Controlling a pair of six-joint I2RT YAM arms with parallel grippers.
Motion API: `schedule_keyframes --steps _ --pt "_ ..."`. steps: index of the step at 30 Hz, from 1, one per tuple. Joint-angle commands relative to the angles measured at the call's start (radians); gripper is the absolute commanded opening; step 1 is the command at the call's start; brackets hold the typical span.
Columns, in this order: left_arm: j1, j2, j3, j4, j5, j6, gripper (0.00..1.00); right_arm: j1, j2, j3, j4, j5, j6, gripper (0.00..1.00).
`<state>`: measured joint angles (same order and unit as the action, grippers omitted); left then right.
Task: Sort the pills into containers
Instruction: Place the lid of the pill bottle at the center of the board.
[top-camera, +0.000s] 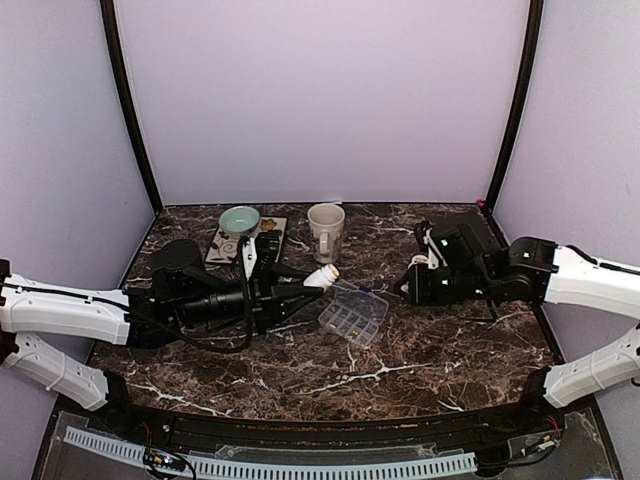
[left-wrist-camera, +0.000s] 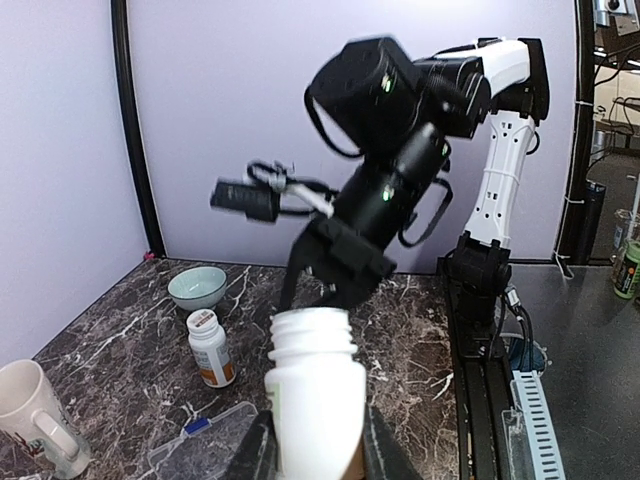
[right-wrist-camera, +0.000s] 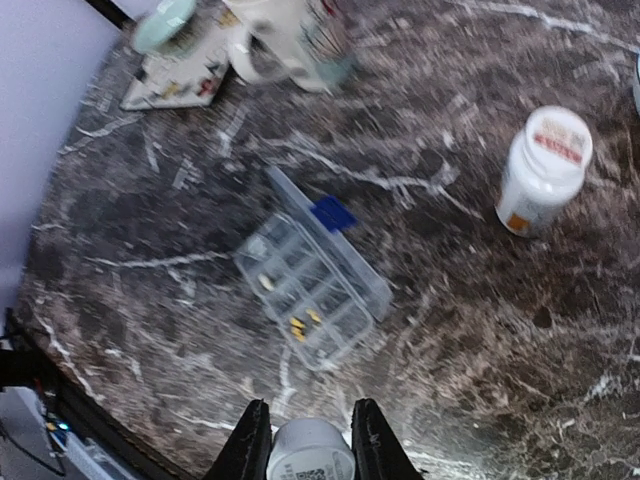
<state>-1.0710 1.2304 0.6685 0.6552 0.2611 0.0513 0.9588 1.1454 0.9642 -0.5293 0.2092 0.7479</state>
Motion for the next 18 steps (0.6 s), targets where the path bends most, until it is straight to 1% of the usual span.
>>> schedule_keyframes --steps 1,8,12,18 --pt "-0.006 -0.032 -0.015 0.014 -0.013 -0.001 0.0 -0.032 0.064 -0.104 -0.086 0.02 0.039 0.0" --pt "-0.006 -0.038 -0.012 0.017 -0.008 0.003 0.0 -0.058 0.182 -0.182 -0.027 -0.014 0.029 0.0" --pt "-0.007 -0.045 -0.012 0.031 -0.001 -0.002 0.0 -0.067 0.258 -0.197 0.017 -0.038 0.018 0.0" --pt "-0.01 -0.057 -0.007 0.038 0.001 -0.003 0.0 -0.075 0.325 -0.194 0.06 -0.062 0.012 0.0"
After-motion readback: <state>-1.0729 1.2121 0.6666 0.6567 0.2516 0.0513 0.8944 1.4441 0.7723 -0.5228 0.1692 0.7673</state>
